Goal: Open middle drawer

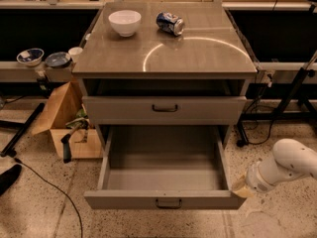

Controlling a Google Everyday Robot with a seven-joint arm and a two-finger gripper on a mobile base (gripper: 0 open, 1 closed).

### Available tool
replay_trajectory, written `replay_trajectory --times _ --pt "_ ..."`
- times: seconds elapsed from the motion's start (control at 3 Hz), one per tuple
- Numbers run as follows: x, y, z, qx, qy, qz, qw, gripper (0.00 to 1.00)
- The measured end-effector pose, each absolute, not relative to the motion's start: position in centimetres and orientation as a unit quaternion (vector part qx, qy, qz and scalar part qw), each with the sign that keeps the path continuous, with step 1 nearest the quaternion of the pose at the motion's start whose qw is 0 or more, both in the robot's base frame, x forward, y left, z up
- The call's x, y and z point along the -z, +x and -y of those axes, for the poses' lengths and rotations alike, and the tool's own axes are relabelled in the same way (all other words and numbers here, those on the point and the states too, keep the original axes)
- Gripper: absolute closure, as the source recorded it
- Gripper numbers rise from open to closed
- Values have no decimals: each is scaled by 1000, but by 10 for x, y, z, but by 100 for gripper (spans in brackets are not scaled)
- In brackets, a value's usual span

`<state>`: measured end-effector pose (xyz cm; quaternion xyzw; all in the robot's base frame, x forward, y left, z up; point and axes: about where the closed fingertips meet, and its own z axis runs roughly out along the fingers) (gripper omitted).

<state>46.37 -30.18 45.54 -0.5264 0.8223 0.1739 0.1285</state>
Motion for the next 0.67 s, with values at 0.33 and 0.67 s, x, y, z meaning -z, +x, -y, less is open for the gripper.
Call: replay_trajectory --times 0.33,0.67 --pt "-463 451 304 -171 -529 -821 131 100" --pt "-463 451 304 -171 -529 -821 131 86"
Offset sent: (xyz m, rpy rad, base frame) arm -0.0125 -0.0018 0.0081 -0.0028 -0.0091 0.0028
